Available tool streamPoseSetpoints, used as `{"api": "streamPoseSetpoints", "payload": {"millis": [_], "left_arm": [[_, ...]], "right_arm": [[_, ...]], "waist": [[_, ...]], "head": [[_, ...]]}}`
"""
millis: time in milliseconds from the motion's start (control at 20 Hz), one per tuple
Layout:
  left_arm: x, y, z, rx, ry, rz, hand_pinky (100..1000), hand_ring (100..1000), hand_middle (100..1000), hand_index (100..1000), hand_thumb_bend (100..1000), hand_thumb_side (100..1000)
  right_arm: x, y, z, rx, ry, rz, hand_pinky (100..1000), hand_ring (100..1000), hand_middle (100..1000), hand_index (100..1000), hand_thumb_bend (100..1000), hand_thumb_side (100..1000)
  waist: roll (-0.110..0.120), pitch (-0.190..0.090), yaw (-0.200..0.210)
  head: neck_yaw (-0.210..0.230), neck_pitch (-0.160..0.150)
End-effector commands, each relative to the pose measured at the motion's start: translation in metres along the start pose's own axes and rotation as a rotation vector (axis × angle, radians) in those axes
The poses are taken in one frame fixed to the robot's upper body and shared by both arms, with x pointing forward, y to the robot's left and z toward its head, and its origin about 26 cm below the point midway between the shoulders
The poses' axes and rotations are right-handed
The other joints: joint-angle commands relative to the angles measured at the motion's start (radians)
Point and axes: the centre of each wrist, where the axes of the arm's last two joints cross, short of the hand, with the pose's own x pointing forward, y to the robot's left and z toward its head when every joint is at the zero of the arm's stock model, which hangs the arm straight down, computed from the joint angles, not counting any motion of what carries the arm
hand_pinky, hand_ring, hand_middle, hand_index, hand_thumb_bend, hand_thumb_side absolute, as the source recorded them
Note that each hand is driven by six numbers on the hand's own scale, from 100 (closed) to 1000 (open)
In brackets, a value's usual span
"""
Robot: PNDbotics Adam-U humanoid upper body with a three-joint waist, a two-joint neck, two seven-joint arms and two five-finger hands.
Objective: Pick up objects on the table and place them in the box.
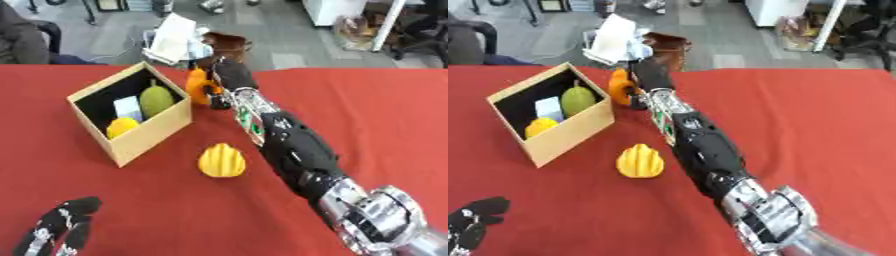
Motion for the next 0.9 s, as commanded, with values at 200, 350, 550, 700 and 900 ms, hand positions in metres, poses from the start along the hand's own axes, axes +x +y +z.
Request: {"api": "streamPoseSetpoints", "payload": {"millis": [200, 350, 550, 700, 900], "left_arm": [[0.002, 0.004, 0.001, 0.009, -0.010, -0.013, 806, 816, 764, 860, 405, 914], [0.001, 0.004, 0.001, 0.009, -0.003, -0.015, 806, 816, 764, 860, 406, 914], [0.000, 0.004, 0.002, 0.005, 0.000, -0.017, 807, 816, 764, 860, 406, 913], [-0.001, 0.003, 0.002, 0.001, 0.001, -0.018, 807, 816, 765, 860, 407, 913], [-0.001, 0.003, 0.001, -0.002, -0.001, -0.020, 807, 817, 765, 860, 407, 912]], "right_arm": [[0.009, -0.048, -0.017, -0.190, -0.071, -0.046, 554, 505, 390, 384, 100, 100], [0.026, -0.066, -0.019, -0.218, -0.165, -0.072, 559, 510, 401, 398, 100, 100], [0.057, -0.079, -0.015, -0.203, -0.330, -0.084, 586, 527, 423, 413, 100, 100], [0.080, -0.078, -0.008, -0.154, -0.458, -0.076, 612, 549, 452, 454, 100, 100], [0.097, -0.059, 0.000, -0.042, -0.588, 0.004, 719, 679, 643, 844, 133, 462]], "waist": [[0.001, -0.010, -0.010], [0.001, -0.012, -0.016], [-0.002, -0.016, -0.018], [-0.005, -0.018, -0.019], [-0.008, -0.022, -0.018]], "head": [[0.008, -0.010], [0.013, -0.008], [0.015, -0.007], [0.014, -0.005], [0.012, -0.006]]}}
